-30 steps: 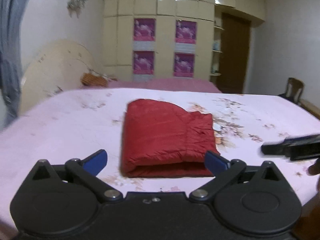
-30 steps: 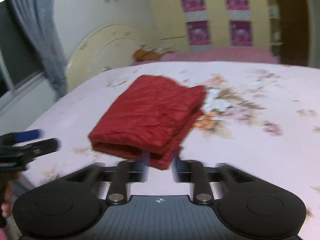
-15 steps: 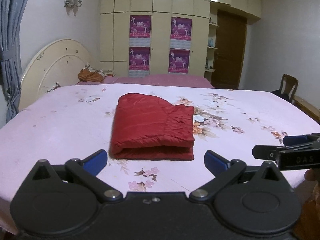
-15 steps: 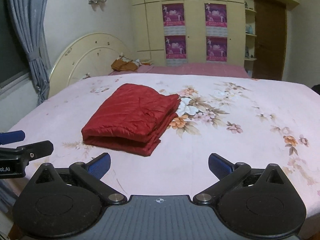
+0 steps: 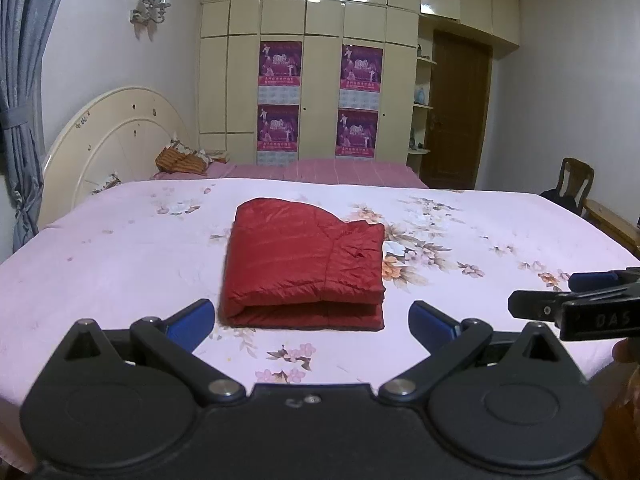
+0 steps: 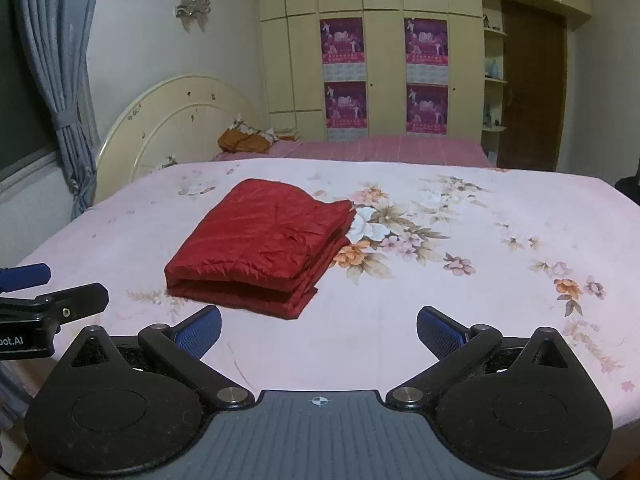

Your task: Fold large clothes

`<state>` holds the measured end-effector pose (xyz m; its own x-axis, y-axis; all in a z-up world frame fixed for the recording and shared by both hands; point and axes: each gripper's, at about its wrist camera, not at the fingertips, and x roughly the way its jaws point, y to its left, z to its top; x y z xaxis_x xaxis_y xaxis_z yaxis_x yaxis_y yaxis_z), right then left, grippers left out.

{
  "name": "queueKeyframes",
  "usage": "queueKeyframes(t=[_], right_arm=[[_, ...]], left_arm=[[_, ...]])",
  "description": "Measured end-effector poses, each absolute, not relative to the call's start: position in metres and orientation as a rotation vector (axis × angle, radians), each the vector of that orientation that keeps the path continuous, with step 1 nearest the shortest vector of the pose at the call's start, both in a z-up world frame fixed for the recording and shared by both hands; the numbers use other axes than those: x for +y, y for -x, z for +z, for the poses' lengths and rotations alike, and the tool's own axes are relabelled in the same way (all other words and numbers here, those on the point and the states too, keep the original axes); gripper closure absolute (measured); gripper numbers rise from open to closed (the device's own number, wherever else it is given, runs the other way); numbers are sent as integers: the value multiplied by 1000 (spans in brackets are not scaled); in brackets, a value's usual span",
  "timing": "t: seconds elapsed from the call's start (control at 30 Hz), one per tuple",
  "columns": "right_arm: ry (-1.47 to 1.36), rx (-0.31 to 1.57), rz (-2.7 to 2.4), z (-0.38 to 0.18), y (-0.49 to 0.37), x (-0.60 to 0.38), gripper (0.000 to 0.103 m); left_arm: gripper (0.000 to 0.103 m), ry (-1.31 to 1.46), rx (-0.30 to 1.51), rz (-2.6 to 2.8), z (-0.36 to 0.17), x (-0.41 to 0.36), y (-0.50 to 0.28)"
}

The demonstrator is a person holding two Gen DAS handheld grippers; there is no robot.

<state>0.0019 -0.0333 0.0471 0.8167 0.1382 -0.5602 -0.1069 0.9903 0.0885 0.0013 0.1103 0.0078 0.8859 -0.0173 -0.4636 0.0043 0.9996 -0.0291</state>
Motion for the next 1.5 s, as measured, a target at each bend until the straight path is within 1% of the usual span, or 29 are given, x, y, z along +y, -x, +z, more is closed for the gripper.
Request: queueKeyframes(t=[1.5], right_arm=[[-54,584,131,52,2,-59,0]], left_arm=[[0,36,471,-10,17,98,1]])
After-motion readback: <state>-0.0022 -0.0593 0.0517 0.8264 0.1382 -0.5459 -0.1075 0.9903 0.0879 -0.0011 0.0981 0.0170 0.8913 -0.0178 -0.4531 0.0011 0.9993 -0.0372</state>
